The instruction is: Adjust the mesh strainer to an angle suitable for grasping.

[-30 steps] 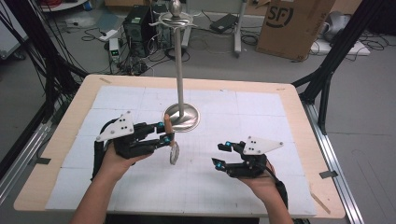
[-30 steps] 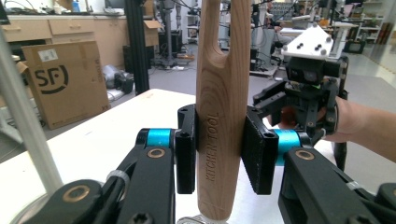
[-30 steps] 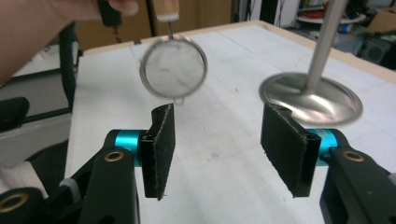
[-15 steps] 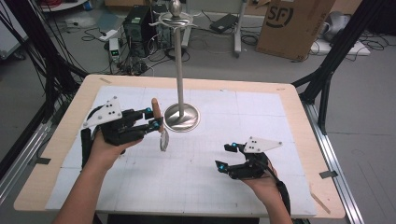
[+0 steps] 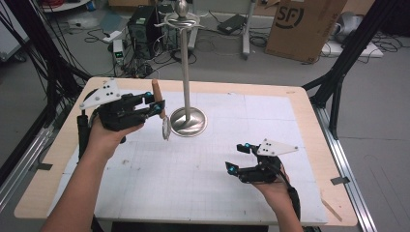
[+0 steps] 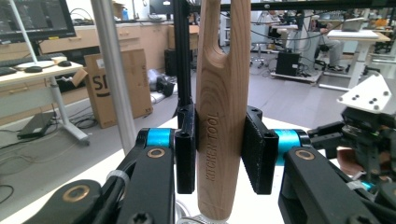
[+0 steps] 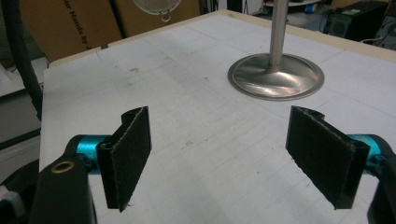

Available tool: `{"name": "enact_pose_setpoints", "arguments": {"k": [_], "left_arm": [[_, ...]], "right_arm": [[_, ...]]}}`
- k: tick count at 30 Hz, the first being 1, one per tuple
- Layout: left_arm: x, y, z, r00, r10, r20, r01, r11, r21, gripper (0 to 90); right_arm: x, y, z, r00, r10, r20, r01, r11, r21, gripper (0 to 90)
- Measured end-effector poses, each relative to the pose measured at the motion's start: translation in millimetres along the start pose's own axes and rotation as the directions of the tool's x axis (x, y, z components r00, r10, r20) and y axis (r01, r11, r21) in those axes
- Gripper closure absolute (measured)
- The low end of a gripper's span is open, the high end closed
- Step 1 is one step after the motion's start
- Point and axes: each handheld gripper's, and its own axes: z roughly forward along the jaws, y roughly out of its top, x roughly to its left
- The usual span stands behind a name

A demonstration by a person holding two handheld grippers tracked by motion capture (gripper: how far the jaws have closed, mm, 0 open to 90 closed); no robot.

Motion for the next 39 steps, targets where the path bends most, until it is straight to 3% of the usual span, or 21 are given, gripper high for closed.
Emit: {"name": "enact_pose_setpoints", "arguments": {"k": [12,21,30,39], "left_arm": [[21.0,34.5,5.2,0.9992,0.013,-0.037,-0.012,0.9999,0.002,68.9],[39.0,56.5,10.1,0.9991,0.031,-0.029,-0.031,0.9995,0.008,68.9],[60.5,68.5,13.7,0.9979,0.040,-0.051,-0.040,0.9991,0.015,68.9],[76.2,77.4,25.7,0.9966,0.036,-0.073,-0.032,0.9976,0.061,68.9]], "right_arm": [[-2.0,1.4,-5.5,1.0000,-0.002,0.000,0.002,1.000,-0.022,21.5],[-2.6,2.0,-8.9,1.0000,0.001,-0.002,-0.001,1.000,-0.031,21.5],[-3.8,2.2,-11.6,1.0000,0.003,0.003,-0.003,0.999,-0.042,21.5],[-3.4,2.0,-13.3,1.0000,0.006,0.003,-0.006,0.999,-0.045,21.5]]}}
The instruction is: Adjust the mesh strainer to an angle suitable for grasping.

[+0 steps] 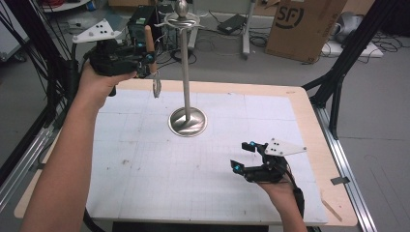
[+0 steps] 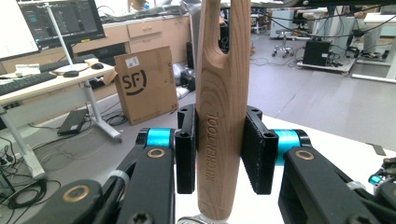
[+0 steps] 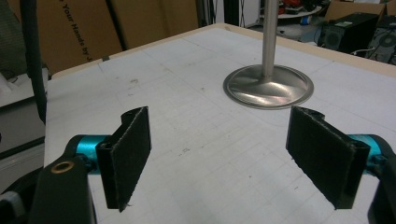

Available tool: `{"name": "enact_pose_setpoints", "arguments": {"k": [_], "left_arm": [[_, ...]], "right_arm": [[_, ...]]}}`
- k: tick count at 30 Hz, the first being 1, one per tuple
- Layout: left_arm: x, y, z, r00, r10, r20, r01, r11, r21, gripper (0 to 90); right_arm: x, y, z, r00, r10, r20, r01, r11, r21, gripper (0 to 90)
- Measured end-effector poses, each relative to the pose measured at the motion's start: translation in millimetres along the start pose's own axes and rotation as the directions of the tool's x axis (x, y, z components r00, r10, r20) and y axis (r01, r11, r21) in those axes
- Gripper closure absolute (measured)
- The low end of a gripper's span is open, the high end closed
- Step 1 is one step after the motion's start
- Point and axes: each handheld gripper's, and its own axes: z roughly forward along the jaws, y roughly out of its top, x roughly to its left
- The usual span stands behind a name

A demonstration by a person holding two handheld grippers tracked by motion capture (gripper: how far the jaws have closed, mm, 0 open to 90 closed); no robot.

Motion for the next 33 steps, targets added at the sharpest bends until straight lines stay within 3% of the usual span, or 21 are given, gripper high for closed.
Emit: {"name": "enact_pose_setpoints", "arguments": {"k": [5,13,21,26,33], "left_arm": [[4.5,7.1,3.9,0.9996,0.016,-0.024,-0.015,0.9996,0.023,68.9],[11.7,6.0,8.9,0.9989,0.006,-0.046,-0.004,0.9993,0.036,68.9],[8.6,9.1,14.2,0.9989,0.013,-0.045,-0.011,0.9993,0.036,68.9],[4.5,11.8,21.0,0.9969,0.036,-0.070,-0.032,0.9973,0.066,68.9],[1.6,15.0,29.5,0.9959,0.034,-0.084,-0.028,0.9971,0.071,68.9]], "right_arm": [[-1.5,-1.2,-2.8,1.0000,0.006,0.006,-0.006,1.000,-0.002,21.5],[-1.7,-2.8,-4.1,0.9999,0.009,0.006,-0.009,1.000,0.002,21.5],[-2.9,-3.3,-6.2,0.9998,0.014,0.012,-0.014,1.000,-0.001,21.5],[-2.4,-3.4,-4.7,0.9999,0.007,0.008,-0.007,1.000,0.002,21.5],[-2.6,-3.0,-7.1,0.9999,0.013,0.008,-0.013,1.000,-0.005,21.5]]}}
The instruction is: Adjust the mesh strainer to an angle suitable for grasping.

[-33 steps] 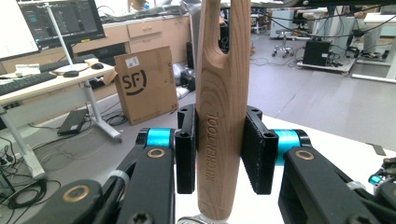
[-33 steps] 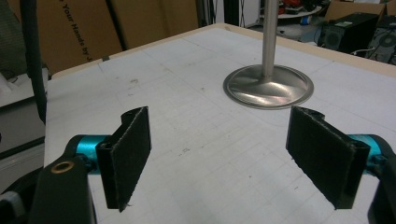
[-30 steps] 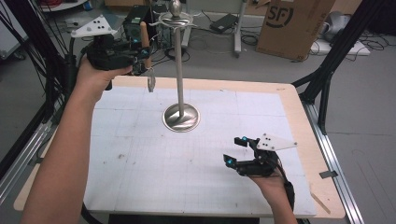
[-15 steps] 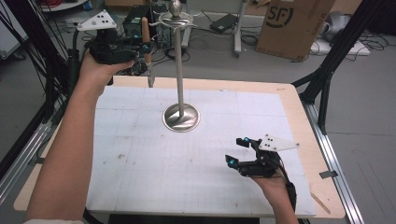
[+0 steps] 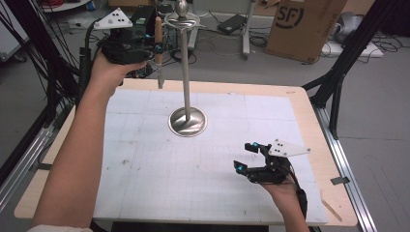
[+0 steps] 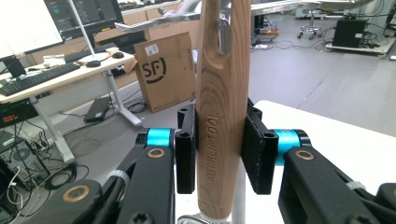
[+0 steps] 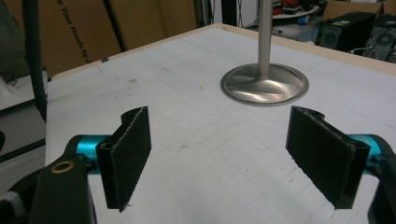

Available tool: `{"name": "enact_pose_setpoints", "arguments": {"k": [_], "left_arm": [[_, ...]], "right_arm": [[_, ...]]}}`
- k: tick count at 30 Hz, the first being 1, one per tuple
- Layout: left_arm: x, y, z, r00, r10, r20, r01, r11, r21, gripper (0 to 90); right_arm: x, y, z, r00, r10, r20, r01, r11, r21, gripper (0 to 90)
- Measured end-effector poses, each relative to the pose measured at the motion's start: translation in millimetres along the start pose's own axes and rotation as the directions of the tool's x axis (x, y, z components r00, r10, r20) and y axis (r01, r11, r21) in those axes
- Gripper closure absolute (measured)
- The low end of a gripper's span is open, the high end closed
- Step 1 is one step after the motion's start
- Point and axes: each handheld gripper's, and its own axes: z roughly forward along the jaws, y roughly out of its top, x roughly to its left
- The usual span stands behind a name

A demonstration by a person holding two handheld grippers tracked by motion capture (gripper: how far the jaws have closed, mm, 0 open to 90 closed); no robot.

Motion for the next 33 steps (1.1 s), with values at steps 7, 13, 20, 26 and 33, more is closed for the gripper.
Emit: {"name": "enact_pose_setpoints", "arguments": {"k": [7,13,20,26,33], "left_arm": [[1.7,-2.2,4.7,0.9999,-0.002,-0.017,0.002,0.9998,0.018,68.9],[0.3,-5.2,8.5,0.9996,-0.022,-0.017,0.022,0.9996,0.018,68.2],[1.2,-14.1,6.4,0.9992,-0.037,-0.011,0.038,0.9990,0.026,54.9],[6.5,-27.0,-6.0,0.9977,-0.068,-0.004,0.068,0.9976,0.012,48.5],[7.8,-37.7,-22.7,0.9958,-0.089,0.019,0.089,0.9959,-0.009,41.2]], "right_arm": [[-1.0,-0.6,0.0,1.0000,-0.002,-0.002,0.002,1.000,0.002,21.5],[-1.1,-1.1,0.5,1.0000,-0.002,-0.001,0.002,1.000,0.007,21.5],[0.1,-1.0,1.4,1.0000,-0.004,-0.004,0.004,1.000,0.009,21.5],[0.8,-0.5,2.2,1.0000,-0.006,-0.003,0.006,1.000,0.008,21.5],[1.6,-0.1,4.4,1.0000,-0.005,-0.007,0.005,1.000,0.015,21.5]]}}
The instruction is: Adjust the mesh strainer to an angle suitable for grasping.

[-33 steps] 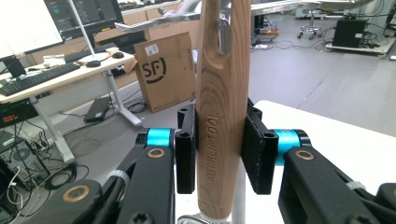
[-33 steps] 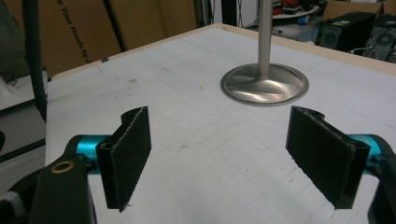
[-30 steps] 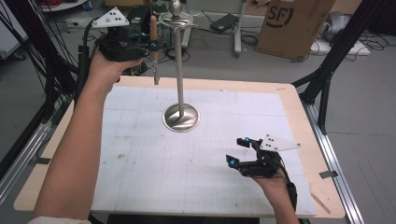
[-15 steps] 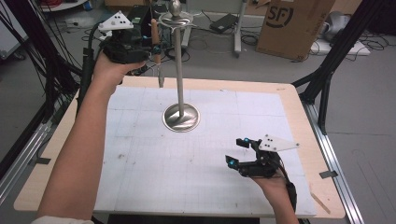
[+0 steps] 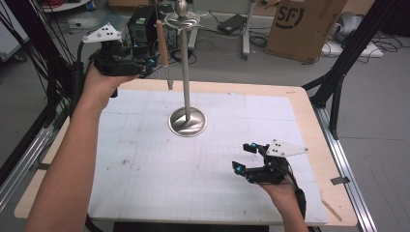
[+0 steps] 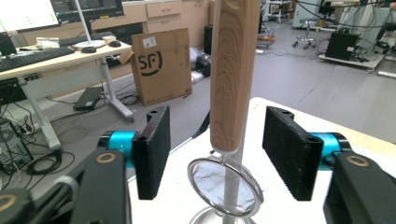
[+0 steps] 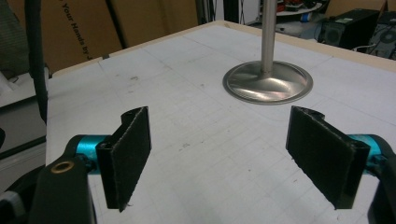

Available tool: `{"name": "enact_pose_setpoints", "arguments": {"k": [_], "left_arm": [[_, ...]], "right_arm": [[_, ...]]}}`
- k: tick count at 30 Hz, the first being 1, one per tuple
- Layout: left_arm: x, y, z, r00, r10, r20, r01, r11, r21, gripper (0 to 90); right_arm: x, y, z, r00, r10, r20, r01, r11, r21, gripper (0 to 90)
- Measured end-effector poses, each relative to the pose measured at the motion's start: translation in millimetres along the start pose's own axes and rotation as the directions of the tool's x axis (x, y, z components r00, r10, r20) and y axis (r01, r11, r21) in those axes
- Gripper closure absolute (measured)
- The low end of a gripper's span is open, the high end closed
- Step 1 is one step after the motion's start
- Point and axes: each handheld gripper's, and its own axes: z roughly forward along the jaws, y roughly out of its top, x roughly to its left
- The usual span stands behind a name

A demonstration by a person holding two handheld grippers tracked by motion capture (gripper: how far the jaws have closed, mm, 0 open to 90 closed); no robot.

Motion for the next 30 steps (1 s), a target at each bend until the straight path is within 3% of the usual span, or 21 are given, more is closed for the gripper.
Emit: {"name": "enact_pose_setpoints", "arguments": {"k": [11,16,25,30], "left_arm": [[-14.2,-19.2,-17.3,0.9976,0.008,0.068,-0.007,0.9999,-0.009,30.6],[-25.0,-26.1,-21.0,0.9956,0.033,0.088,-0.033,0.9994,0.004,25.6],[-44.5,-38.5,-25.9,0.9875,0.057,0.147,-0.056,0.9984,-0.013,20.3],[-53.1,-49.8,-29.4,0.9854,0.064,0.158,-0.063,0.9980,-0.013,18.9]], "right_arm": [[0.3,0.2,2.8,1.0000,-0.001,0.001,0.001,1.000,0.006,21.5],[0.6,0.3,3.2,1.0000,-0.001,0.001,0.001,1.000,0.008,21.5],[0.2,0.3,3.2,1.0000,0.001,0.004,-0.001,1.000,0.008,21.5],[-0.1,0.2,3.0,1.0000,-0.001,0.006,0.001,1.000,0.007,21.5]]}}
